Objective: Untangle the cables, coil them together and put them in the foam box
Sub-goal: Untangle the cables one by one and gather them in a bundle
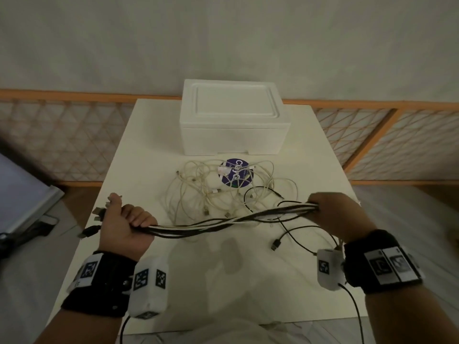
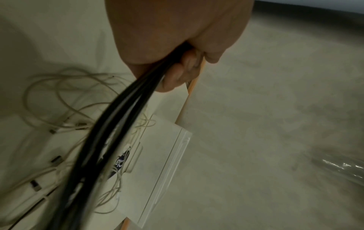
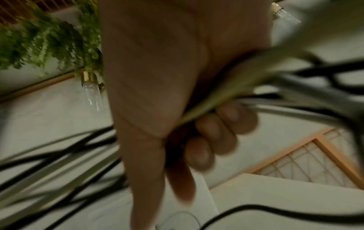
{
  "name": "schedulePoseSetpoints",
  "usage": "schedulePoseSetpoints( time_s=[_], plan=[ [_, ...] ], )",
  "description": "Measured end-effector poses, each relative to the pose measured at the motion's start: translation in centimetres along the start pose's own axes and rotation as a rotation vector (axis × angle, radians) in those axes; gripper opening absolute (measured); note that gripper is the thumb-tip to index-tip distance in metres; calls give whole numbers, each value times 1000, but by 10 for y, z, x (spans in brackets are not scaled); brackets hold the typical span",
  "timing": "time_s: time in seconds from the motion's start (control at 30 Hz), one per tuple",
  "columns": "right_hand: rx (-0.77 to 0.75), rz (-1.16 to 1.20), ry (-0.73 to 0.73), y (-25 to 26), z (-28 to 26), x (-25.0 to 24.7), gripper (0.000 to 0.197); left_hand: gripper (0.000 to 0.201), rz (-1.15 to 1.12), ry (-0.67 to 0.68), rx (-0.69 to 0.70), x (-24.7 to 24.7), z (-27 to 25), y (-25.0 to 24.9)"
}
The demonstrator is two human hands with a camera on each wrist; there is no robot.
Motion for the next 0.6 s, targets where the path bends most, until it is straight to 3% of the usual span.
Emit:
schedulePoseSetpoints(
  time_s=[0.07, 0.17, 0.27, 0.4, 0.5, 0.6],
  plan=[
    [0, -77, 235, -12, -4, 29, 30, 59, 32, 3, -17, -6, 0, 1],
    [113, -19, 235, -44, -10, 44, 31, 56, 43, 34, -31, -18, 0, -4],
    [281, 113, 14, -82, -9, 46, 22, 57, 46, 9, -27, -27, -1, -8],
    [404, 450, -273, -94, 0, 42, 11, 54, 111, -12, -52, -19, -13, 3],
    [403, 684, -414, -93, 3, 13, 22, 52, 146, 14, -98, -7, -22, 11],
    [340, 490, -585, -100, -4, -34, 26, 52, 182, 53, -143, -2, -29, 16]
  ],
)
Point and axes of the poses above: each hand's wrist, its own z-axis towards the middle knuckle, its own x-axis out of the palm, y = z × x, the point moved 3 cm from there along z, towards the middle knuckle, and after that the axes turned 6 degrees about x, right-handed, at the moved point
